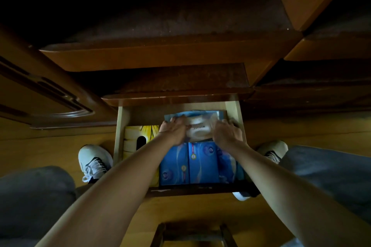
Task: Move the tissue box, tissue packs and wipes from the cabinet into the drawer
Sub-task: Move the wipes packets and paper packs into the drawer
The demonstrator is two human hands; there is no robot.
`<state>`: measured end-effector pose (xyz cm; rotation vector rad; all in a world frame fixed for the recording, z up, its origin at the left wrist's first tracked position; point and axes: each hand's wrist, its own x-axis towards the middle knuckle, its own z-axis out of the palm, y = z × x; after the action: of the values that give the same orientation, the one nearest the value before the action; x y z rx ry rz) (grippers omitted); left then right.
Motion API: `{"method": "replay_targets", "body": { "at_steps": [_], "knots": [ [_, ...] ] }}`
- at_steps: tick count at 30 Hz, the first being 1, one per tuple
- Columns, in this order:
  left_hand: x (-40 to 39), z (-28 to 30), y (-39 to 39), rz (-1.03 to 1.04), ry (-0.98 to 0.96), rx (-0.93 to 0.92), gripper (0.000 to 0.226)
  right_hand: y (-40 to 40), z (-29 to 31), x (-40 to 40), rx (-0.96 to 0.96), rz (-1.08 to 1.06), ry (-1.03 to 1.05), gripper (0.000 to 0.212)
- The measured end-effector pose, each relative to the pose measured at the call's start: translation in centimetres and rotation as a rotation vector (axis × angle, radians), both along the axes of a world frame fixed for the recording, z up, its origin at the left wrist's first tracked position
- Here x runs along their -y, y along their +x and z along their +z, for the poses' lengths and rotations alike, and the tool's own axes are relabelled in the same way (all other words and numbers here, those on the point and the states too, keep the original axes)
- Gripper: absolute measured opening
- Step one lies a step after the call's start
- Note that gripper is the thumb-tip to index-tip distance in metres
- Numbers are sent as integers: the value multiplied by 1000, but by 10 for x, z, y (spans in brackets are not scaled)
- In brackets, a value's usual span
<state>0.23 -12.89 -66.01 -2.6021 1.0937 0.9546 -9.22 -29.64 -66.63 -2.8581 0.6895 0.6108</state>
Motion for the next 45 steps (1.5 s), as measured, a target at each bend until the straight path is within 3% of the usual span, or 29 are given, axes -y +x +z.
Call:
{"method": "replay_targets", "body": {
  "at_steps": [5, 8, 11, 13, 17, 20, 23, 26, 32, 39, 45],
  "knots": [
    [-4, 49, -8, 8, -105, 18, 80, 10, 53, 8, -157, 89, 144, 41],
    [-4, 112, -5, 6, -269, 9, 54, 14, 102, 16, -179, 90, 278, 37],
    [-6, 197, -6, -82, -417, 130, 32, 15, 164, 22, -17, 143, 475, 17],
    [-11, 257, -8, -155, -616, 356, 26, 14, 215, 24, 124, 146, 568, 26],
    [-22, 371, -11, -189, -1057, 672, 22, 5, 322, 35, 491, 224, 586, 16],
    [-17, 437, 0, -153, -1181, 811, 21, -2, 399, 48, 744, 280, 526, 13],
    [1, 477, 22, -38, -1147, 835, 21, 6, 453, 66, 964, 274, 391, 17],
    [28, 495, 49, 75, -1052, 798, 23, 30, 481, 90, 1038, 155, 259, 18],
    [81, 504, 121, 177, -880, 736, 30, 95, 493, 152, 956, -60, 119, 19],
    [155, 513, 232, 366, -884, 564, 46, 195, 509, 233, 894, -262, 21, 38],
    [235, 502, 273, 222, -800, 371, 93, 272, 509, 290, 793, -469, 39, 58]
  ]
}}
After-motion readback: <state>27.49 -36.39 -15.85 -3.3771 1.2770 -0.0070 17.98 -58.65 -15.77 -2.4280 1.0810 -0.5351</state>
